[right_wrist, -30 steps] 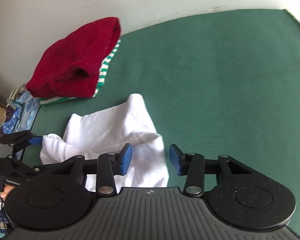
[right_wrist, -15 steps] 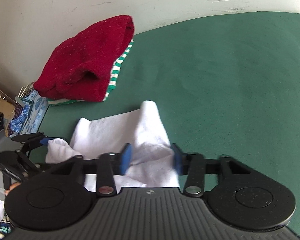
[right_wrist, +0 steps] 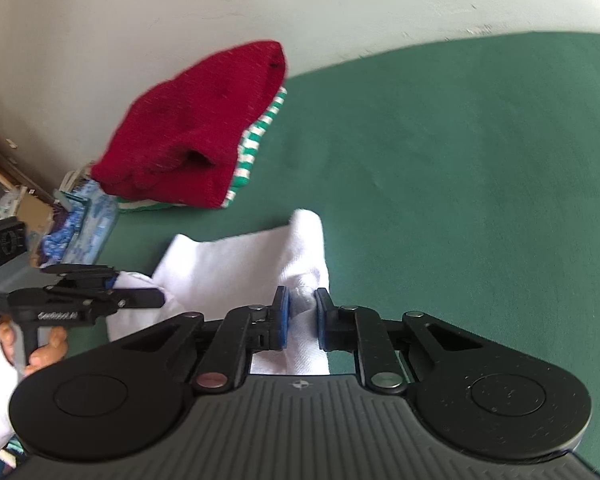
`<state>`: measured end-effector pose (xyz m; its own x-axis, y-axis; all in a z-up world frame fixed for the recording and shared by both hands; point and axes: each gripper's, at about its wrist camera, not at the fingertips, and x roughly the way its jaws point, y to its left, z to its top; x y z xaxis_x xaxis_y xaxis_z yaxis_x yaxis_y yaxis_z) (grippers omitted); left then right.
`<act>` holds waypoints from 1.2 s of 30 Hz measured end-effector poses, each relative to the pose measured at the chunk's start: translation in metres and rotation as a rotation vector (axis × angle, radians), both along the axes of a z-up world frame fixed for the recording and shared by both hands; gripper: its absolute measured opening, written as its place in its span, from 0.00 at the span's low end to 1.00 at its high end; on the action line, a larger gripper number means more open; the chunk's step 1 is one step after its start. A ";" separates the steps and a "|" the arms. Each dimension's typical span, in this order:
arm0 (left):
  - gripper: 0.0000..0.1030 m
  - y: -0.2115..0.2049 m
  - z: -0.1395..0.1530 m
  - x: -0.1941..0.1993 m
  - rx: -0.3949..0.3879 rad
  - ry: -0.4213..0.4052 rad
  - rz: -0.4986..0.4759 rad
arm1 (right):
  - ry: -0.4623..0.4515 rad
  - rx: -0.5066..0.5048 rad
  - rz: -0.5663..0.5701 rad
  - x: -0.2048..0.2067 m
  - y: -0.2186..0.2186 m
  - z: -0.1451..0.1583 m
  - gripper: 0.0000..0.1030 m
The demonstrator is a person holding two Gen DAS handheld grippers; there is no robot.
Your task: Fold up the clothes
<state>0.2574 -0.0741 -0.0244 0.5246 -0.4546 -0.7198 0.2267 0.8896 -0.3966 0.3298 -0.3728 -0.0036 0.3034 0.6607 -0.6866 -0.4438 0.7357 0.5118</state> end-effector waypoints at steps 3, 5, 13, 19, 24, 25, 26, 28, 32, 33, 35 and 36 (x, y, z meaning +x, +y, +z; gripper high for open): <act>0.13 0.004 0.002 -0.002 -0.028 -0.005 0.011 | -0.012 0.005 0.016 -0.004 0.000 0.006 0.14; 0.09 0.003 0.005 -0.006 -0.028 -0.022 0.014 | -0.020 0.015 0.023 -0.007 0.000 0.009 0.13; 0.05 -0.002 0.022 -0.024 0.003 -0.097 -0.008 | -0.041 0.052 0.034 -0.018 -0.002 0.020 0.13; 0.05 -0.003 0.035 -0.043 0.054 -0.150 -0.051 | -0.052 0.085 0.054 -0.030 -0.014 0.029 0.13; 0.05 -0.005 0.040 -0.053 0.069 -0.164 -0.085 | -0.050 0.091 0.075 -0.040 -0.023 0.033 0.13; 0.05 -0.005 0.040 -0.053 0.064 -0.165 -0.088 | -0.049 0.090 0.078 -0.042 -0.023 0.034 0.13; 0.05 -0.004 0.042 -0.056 0.058 -0.169 -0.092 | -0.050 0.090 0.079 -0.044 -0.024 0.035 0.13; 0.05 -0.005 0.045 -0.064 0.051 -0.180 -0.104 | -0.052 0.099 0.081 -0.049 -0.024 0.036 0.13; 0.05 -0.010 0.046 -0.084 0.061 -0.182 -0.141 | -0.044 0.118 0.097 -0.062 -0.025 0.037 0.13; 0.05 -0.010 0.046 -0.088 0.065 -0.181 -0.149 | -0.041 0.122 0.103 -0.065 -0.026 0.037 0.13; 0.05 -0.012 0.045 -0.097 0.079 -0.179 -0.161 | -0.039 0.114 0.118 -0.073 -0.025 0.036 0.13; 0.05 -0.012 0.045 -0.101 0.084 -0.179 -0.165 | -0.037 0.109 0.124 -0.077 -0.025 0.036 0.13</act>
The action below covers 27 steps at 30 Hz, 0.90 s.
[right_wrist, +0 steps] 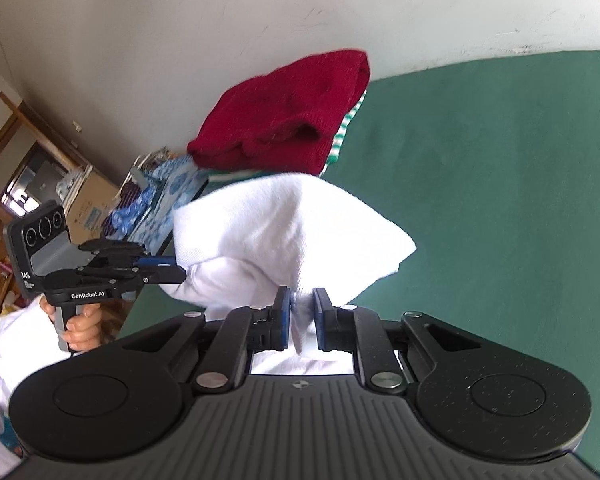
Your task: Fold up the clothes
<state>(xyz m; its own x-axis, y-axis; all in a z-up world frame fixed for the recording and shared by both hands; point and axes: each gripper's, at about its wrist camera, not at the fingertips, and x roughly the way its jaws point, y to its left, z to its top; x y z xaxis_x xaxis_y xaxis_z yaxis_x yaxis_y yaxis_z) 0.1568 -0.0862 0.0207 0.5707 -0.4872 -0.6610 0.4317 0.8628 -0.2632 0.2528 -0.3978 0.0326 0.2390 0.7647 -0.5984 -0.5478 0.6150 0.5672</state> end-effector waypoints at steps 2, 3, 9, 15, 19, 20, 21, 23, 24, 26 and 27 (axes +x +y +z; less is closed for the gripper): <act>0.05 0.000 0.000 -0.008 0.010 -0.001 -0.008 | 0.002 -0.009 0.011 -0.007 0.000 0.000 0.13; 0.05 -0.001 0.001 -0.012 0.021 -0.006 -0.014 | 0.003 -0.012 0.015 -0.011 -0.001 0.000 0.13; 0.05 -0.003 0.003 -0.034 0.078 -0.012 -0.058 | 0.003 -0.057 0.055 -0.034 -0.008 0.000 0.13; 0.06 -0.010 0.002 -0.037 0.147 -0.027 -0.080 | -0.021 -0.099 0.069 -0.047 -0.002 -0.005 0.13; 0.69 -0.009 0.019 -0.020 0.139 -0.074 -0.112 | -0.043 -0.120 0.059 -0.049 0.008 -0.013 0.13; 0.75 -0.007 0.021 -0.013 0.141 -0.087 -0.101 | -0.046 -0.120 0.055 -0.050 0.009 -0.014 0.13; 0.81 -0.004 0.022 -0.005 0.133 -0.086 -0.098 | -0.049 -0.120 0.051 -0.050 0.011 -0.016 0.13; 0.81 0.003 0.020 0.014 0.101 -0.031 -0.083 | -0.057 -0.125 0.049 -0.051 0.013 -0.017 0.13; 0.82 0.009 0.017 0.023 0.060 0.005 -0.069 | -0.062 -0.131 0.049 -0.051 0.014 -0.017 0.13; 0.88 0.020 0.008 0.040 -0.032 0.083 -0.040 | -0.067 -0.137 0.049 -0.053 0.014 -0.018 0.13; 0.93 0.023 0.001 0.049 -0.066 0.126 -0.017 | -0.062 -0.134 0.046 -0.052 0.013 -0.019 0.14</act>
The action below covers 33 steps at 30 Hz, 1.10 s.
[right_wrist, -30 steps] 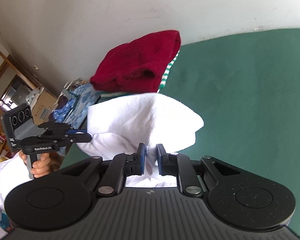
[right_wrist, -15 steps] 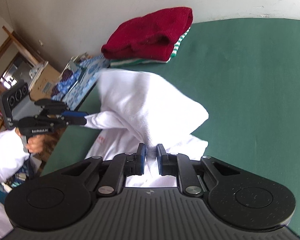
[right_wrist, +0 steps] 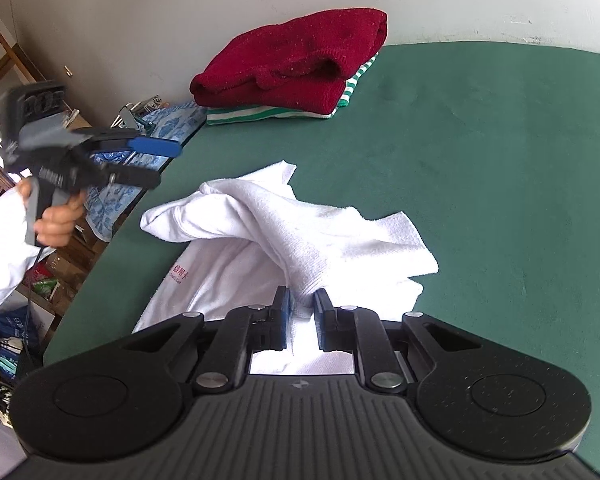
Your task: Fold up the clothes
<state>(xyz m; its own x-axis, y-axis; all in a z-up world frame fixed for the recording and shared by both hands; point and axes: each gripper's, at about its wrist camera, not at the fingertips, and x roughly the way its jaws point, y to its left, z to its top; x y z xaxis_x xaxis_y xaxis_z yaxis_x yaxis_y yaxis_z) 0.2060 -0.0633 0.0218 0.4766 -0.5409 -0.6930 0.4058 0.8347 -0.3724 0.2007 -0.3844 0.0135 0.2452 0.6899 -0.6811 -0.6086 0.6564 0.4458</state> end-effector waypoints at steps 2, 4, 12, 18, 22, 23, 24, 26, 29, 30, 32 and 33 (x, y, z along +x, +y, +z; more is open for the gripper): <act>0.93 0.001 -0.014 0.013 -0.060 0.091 0.027 | 0.000 0.002 -0.008 -0.002 0.000 0.000 0.14; 0.91 -0.005 -0.026 0.019 -0.072 0.142 0.033 | 0.000 0.005 -0.018 -0.003 -0.002 0.001 0.15; 0.41 -0.041 -0.031 0.001 0.033 0.106 -0.057 | 0.038 0.046 -0.090 0.009 -0.008 0.005 0.36; 0.37 -0.048 -0.019 -0.018 0.142 0.002 -0.084 | 0.145 0.128 -0.208 0.031 -0.011 -0.003 0.52; 0.24 -0.051 -0.016 -0.018 0.161 -0.029 -0.066 | 0.214 0.155 -0.305 0.049 -0.007 -0.012 0.43; 0.24 -0.051 -0.015 -0.020 0.163 -0.039 -0.065 | 0.212 0.141 -0.314 0.050 -0.005 -0.012 0.34; 0.21 -0.051 -0.014 -0.022 0.163 -0.049 -0.063 | 0.209 0.127 -0.323 0.052 -0.003 -0.011 0.22; 0.13 -0.053 -0.009 -0.032 0.177 -0.084 -0.063 | 0.180 0.115 -0.306 0.049 -0.001 -0.005 0.17; 0.11 -0.051 0.006 -0.054 0.178 -0.151 -0.068 | 0.083 0.145 -0.226 0.036 -0.002 0.013 0.16; 0.11 -0.050 0.011 -0.063 0.180 -0.168 -0.071 | 0.044 0.158 -0.189 0.030 -0.004 0.019 0.16; 0.11 -0.049 0.018 -0.079 0.177 -0.185 -0.081 | -0.014 0.180 -0.115 0.018 -0.008 0.031 0.16; 0.11 -0.048 0.020 -0.086 0.173 -0.185 -0.087 | -0.032 0.189 -0.078 0.012 -0.010 0.036 0.16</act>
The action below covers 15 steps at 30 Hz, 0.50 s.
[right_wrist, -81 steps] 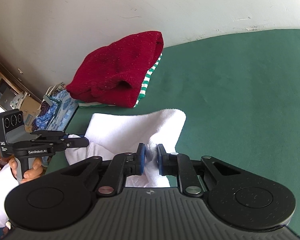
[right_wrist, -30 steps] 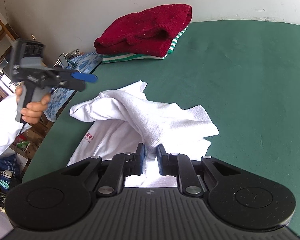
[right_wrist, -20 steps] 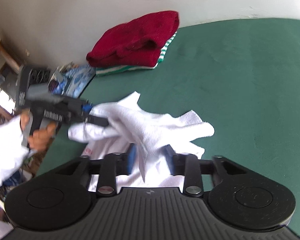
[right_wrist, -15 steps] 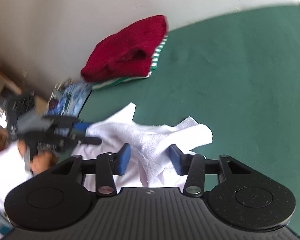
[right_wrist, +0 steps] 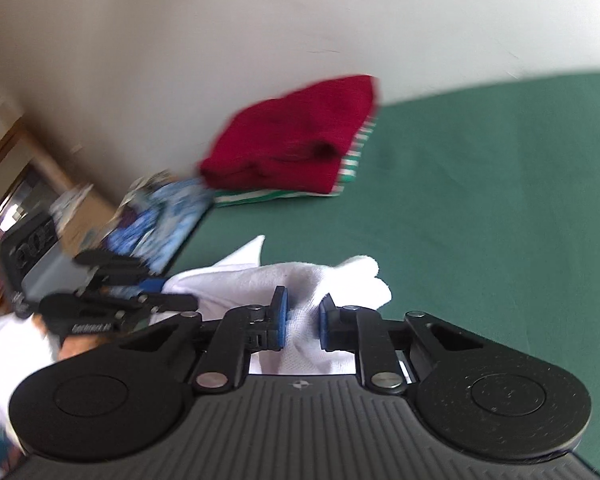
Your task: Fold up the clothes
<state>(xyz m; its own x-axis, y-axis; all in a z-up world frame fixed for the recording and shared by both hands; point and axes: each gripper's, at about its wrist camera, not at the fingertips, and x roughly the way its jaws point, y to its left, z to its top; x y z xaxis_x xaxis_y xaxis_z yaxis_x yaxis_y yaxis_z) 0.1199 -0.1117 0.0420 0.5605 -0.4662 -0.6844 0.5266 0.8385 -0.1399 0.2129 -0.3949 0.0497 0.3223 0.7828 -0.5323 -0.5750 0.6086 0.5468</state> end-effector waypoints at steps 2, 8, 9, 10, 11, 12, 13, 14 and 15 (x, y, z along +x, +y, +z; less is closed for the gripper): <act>0.11 -0.003 0.002 -0.013 0.014 0.000 -0.018 | -0.023 0.008 0.059 -0.011 -0.006 0.007 0.16; 0.12 -0.021 -0.015 -0.049 0.135 -0.003 -0.089 | -0.060 -0.097 0.220 -0.043 -0.004 0.009 0.16; 0.13 -0.025 -0.020 -0.056 0.159 0.002 -0.110 | -0.078 -0.138 0.247 -0.051 0.000 0.006 0.17; 0.15 -0.028 -0.025 -0.062 0.175 0.013 -0.132 | -0.090 -0.179 0.271 -0.058 0.005 0.001 0.18; 0.15 -0.031 -0.030 -0.068 0.190 0.025 -0.153 | -0.102 -0.221 0.294 -0.065 0.011 -0.003 0.19; 0.17 -0.034 -0.034 -0.074 0.203 0.041 -0.176 | -0.100 -0.262 0.311 -0.070 0.013 -0.010 0.20; 0.20 -0.037 -0.038 -0.080 0.216 0.058 -0.200 | -0.098 -0.302 0.328 -0.076 0.016 -0.016 0.23; 0.22 -0.038 -0.039 -0.087 0.237 0.058 -0.219 | -0.086 -0.341 0.331 -0.080 0.017 -0.022 0.26; 0.24 -0.040 -0.040 -0.093 0.259 0.057 -0.238 | -0.077 -0.362 0.322 -0.083 0.014 -0.025 0.28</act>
